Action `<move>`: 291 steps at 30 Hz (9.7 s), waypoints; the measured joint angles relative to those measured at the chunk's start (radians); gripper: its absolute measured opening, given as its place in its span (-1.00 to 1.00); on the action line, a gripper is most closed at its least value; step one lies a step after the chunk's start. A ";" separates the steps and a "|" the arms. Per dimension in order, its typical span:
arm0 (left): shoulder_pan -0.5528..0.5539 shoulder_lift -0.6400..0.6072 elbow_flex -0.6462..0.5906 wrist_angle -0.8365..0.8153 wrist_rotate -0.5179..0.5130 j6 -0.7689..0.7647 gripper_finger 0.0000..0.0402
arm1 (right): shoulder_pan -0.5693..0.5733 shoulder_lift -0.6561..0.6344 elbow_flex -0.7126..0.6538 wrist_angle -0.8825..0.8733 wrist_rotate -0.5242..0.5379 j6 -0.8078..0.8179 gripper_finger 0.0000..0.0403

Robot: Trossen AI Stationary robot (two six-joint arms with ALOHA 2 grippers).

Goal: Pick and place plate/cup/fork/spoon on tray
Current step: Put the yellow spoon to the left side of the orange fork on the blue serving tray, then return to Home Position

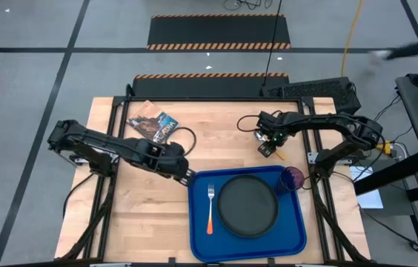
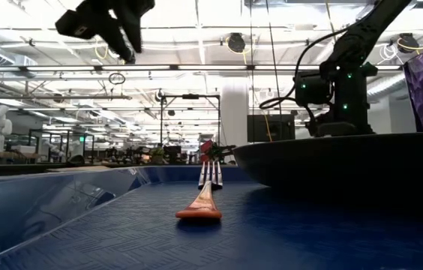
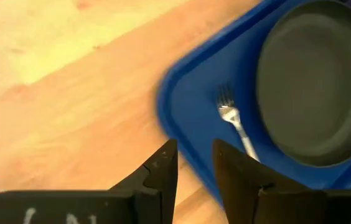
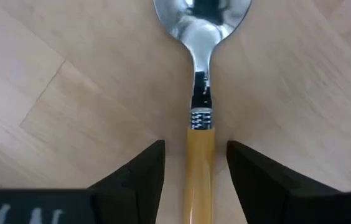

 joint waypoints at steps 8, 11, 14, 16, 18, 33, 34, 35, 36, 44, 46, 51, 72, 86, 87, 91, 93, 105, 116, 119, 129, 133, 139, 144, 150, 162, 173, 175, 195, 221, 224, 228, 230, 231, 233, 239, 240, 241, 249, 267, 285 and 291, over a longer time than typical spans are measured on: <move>0.016 -0.067 0.001 -0.088 -0.037 0.044 -0.49 | 0.010 0.000 -0.005 0.014 0.010 0.069 -0.55; 0.016 -0.079 0.001 -0.124 -0.050 0.064 -0.49 | 0.031 0.001 -0.003 0.011 0.023 0.090 -0.79; 0.021 -0.093 0.001 -0.146 -0.063 0.086 -0.49 | 0.054 -0.006 -0.003 0.014 0.022 0.141 -0.87; 0.025 -0.097 0.001 -0.142 -0.064 0.094 -0.49 | 0.071 -0.024 -0.005 0.016 0.014 0.185 -0.87; 0.029 -0.104 0.001 -0.143 -0.067 0.093 -0.49 | 0.090 -0.051 -0.008 0.011 -0.022 0.244 -0.86; 0.097 -0.116 0.001 -0.118 -0.127 0.170 -0.49 | 0.271 -0.350 -0.007 0.119 0.031 0.741 -0.85; 0.102 -0.116 0.001 -0.107 -0.126 0.186 -0.49 | 0.281 -0.361 -0.007 0.142 0.033 0.771 -0.85; 0.106 -0.116 0.001 -0.088 -0.125 0.202 -0.49 | 0.293 -0.371 -0.007 0.166 0.036 0.801 -0.85; 0.108 -0.116 0.001 -0.068 -0.124 0.212 -0.49 | 0.308 -0.377 -0.007 0.196 0.050 0.830 -0.85; 0.117 -0.116 0.001 0.176 -0.064 0.192 -0.18 | 0.406 -0.389 -0.006 0.381 0.084 0.980 -0.85; 0.117 -0.112 0.001 0.236 -0.064 0.195 -0.05 | 0.429 -0.389 0.001 0.415 0.086 1.008 -0.85; 0.110 -0.097 0.001 0.454 -0.079 0.378 0.17 | 0.475 -0.390 0.053 0.430 0.133 1.020 -0.85; 0.047 0.183 0.000 0.859 -0.360 0.395 0.81 | 0.485 -0.390 0.114 0.709 0.133 0.864 -0.85; 0.061 0.274 0.001 1.094 -0.404 0.426 0.34 | 0.478 -0.390 0.114 0.719 0.140 0.788 -0.84; 0.061 0.274 0.001 1.094 -0.404 0.414 0.27 | 0.478 -0.390 0.114 0.719 0.140 0.786 -0.84; 0.063 0.275 0.001 1.064 -0.404 0.381 -0.04 | 0.478 -0.390 0.114 0.718 0.140 0.768 -0.84; 0.064 0.275 0.001 1.052 -0.403 0.360 -0.21 | 0.478 -0.390 0.114 0.718 0.139 0.766 -0.84; 0.093 0.275 0.001 1.039 -0.368 0.290 -0.72 | 0.478 -0.390 0.114 0.713 0.166 0.758 -0.84; 0.099 0.275 0.001 1.001 -0.257 0.263 -0.84 | 0.478 -0.390 0.113 0.700 0.073 0.759 -0.67; 0.082 0.265 0.001 0.957 -0.209 0.225 -0.84 | 0.478 -0.400 0.113 0.675 0.025 0.765 -0.49; -0.058 0.204 -0.001 0.748 -0.172 0.039 -0.84 | 0.478 -0.518 0.114 0.434 -0.057 0.680 -0.04; -0.141 0.203 -0.021 0.718 -0.172 -0.064 -0.84 | 0.478 -0.572 0.113 0.328 -0.060 0.631 0.00; -0.271 0.204 -0.138 0.786 -0.212 -0.341 -0.84 | 0.478 -0.639 0.113 0.280 -0.055 0.576 0.00; -0.355 0.208 -0.266 0.930 -0.248 -0.553 -0.84 | 0.478 -0.676 0.114 0.287 -0.054 0.575 0.00; -0.388 0.263 -0.346 1.088 -0.275 -0.690 -0.84 | 0.478 -0.692 0.113 0.288 -0.053 0.560 0.01; -0.405 0.419 -0.342 1.239 -0.239 -0.832 -0.84 | 0.478 -0.700 0.113 0.295 -0.055 0.541 0.01; -0.402 0.421 -0.342 1.198 -0.172 -0.855 -0.67 | 0.478 -0.702 0.113 0.298 -0.056 0.533 0.01; -0.396 0.421 -0.342 1.166 -0.156 -0.858 -0.63 | 0.478 -0.702 0.113 0.298 -0.056 0.533 0.01; -0.363 0.410 -0.341 1.185 -0.007 -0.871 -0.22 | 0.478 -0.702 0.114 0.299 -0.056 0.535 0.01; -0.185 0.060 -0.341 0.877 0.141 -0.488 -0.23 | 0.479 -0.729 0.113 0.299 -0.085 0.414 -0.01; -0.143 -0.004 -0.341 0.866 0.127 -0.373 -0.31 | 0.479 -0.729 0.114 0.298 -0.085 0.327 -0.07; -0.082 -0.071 -0.341 0.841 0.119 -0.196 -0.41 | 0.479 -0.731 0.114 0.299 -0.083 0.221 -0.21; -0.048 -0.101 -0.341 0.809 0.119 -0.060 -0.46 | 0.478 -0.730 0.114 0.298 -0.083 0.176 -0.31; -0.027 -0.112 -0.341 0.801 0.119 0.005 -0.48 | 0.478 -0.731 0.114 0.298 -0.082 0.158 -0.36; 0.010 -0.139 -0.341 0.767 0.119 0.139 -0.51 | 0.478 -0.731 0.114 0.298 -0.081 0.117 -0.47; 0.138 -0.201 -0.342 0.726 0.112 0.591 -0.52 | 0.478 -0.731 0.113 0.315 -0.079 -0.057 -0.88; 0.160 -0.207 -0.342 0.740 0.106 0.656 -0.52 | 0.478 -0.733 0.113 0.316 -0.079 -0.094 -0.94; 0.183 -0.213 -0.341 0.751 0.101 0.706 -0.52 | 0.478 -0.734 0.113 0.314 -0.079 -0.133 -0.97; 0.307 -0.236 -0.341 0.796 0.161 1.039 -0.52 | 0.478 -0.765 0.027 0.370 -0.076 -0.261 -1.00; 0.371 -0.237 -0.343 0.737 0.259 1.142 -0.95 | 0.478 -0.996 -0.404 0.828 -0.077 -0.421 -1.00; 0.272 -0.237 -0.352 0.690 0.206 1.213 -0.95 | 0.478 -1.245 -0.546 0.918 -0.083 -0.457 -1.00; 0.272 -0.276 -0.488 0.873 0.206 1.186 -0.95 | 0.478 -1.359 -0.546 0.772 -0.156 -0.438 -1.00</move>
